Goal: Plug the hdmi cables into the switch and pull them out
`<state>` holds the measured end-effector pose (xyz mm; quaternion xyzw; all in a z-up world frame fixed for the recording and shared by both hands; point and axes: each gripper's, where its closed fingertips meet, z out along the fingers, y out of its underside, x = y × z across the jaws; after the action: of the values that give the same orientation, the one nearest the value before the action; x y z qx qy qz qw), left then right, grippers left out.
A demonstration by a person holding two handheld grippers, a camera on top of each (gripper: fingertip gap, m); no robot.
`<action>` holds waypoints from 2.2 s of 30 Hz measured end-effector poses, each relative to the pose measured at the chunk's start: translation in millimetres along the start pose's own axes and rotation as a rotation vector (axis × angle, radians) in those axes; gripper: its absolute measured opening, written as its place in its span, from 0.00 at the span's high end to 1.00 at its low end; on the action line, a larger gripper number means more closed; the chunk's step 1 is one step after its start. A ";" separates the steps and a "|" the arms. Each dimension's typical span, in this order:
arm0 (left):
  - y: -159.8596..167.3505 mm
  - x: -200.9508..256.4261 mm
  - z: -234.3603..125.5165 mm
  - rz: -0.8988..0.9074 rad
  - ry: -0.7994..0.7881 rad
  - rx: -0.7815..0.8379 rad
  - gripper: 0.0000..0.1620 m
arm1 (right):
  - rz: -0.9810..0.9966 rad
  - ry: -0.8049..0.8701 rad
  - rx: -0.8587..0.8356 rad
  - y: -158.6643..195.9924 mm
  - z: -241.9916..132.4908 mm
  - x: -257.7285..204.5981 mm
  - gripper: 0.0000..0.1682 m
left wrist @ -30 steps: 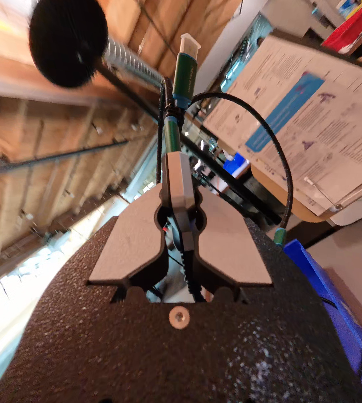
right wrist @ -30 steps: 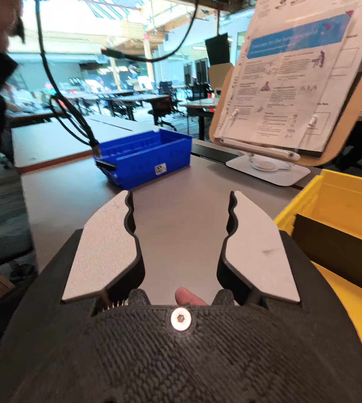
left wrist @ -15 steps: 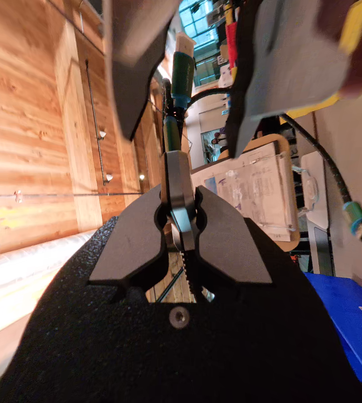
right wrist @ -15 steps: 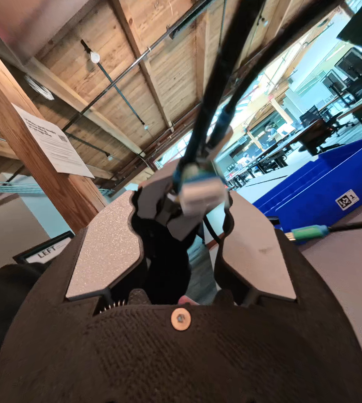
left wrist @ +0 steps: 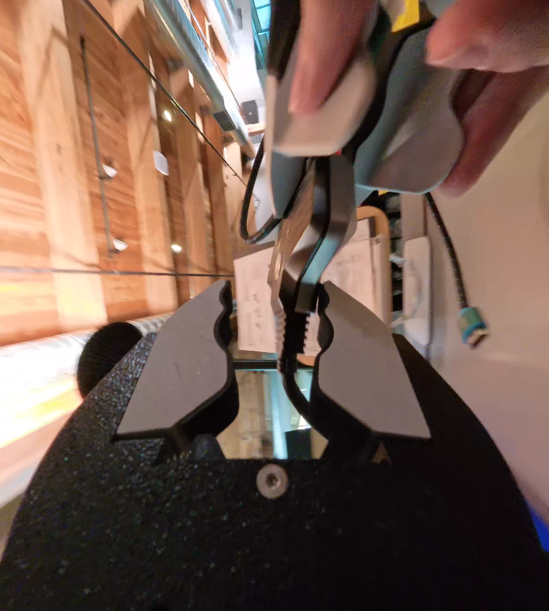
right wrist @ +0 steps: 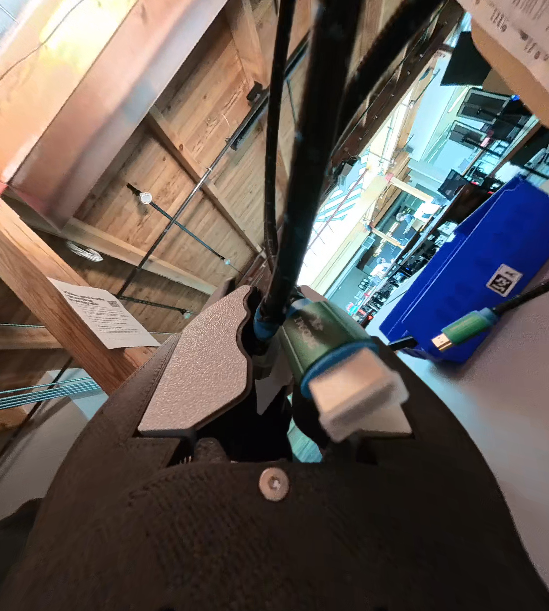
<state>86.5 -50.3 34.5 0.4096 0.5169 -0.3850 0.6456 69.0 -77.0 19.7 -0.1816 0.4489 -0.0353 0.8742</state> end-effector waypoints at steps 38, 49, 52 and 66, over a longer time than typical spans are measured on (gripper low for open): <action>29.2 26.1 -45.5 -1.401 0.304 0.617 0.85 | 0.117 0.042 -0.054 37.8 8.5 15.5 0.88; 11.0 25.1 -57.1 -1.406 0.404 0.734 0.86 | 0.057 0.096 -0.073 42.2 -5.6 4.5 0.88; 9.9 22.5 -51.8 -1.439 0.398 0.712 0.86 | 0.003 0.124 -0.043 37.3 -5.0 0.4 0.87; 18.2 10.5 -82.4 -1.721 0.444 0.838 0.86 | -0.178 0.190 -0.065 64.9 8.7 -30.3 0.85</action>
<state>76.0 32.0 15.9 0.1522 0.5701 -0.7904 -0.1646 51.3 -7.3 25.1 -0.2450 0.5126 -0.1152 0.8149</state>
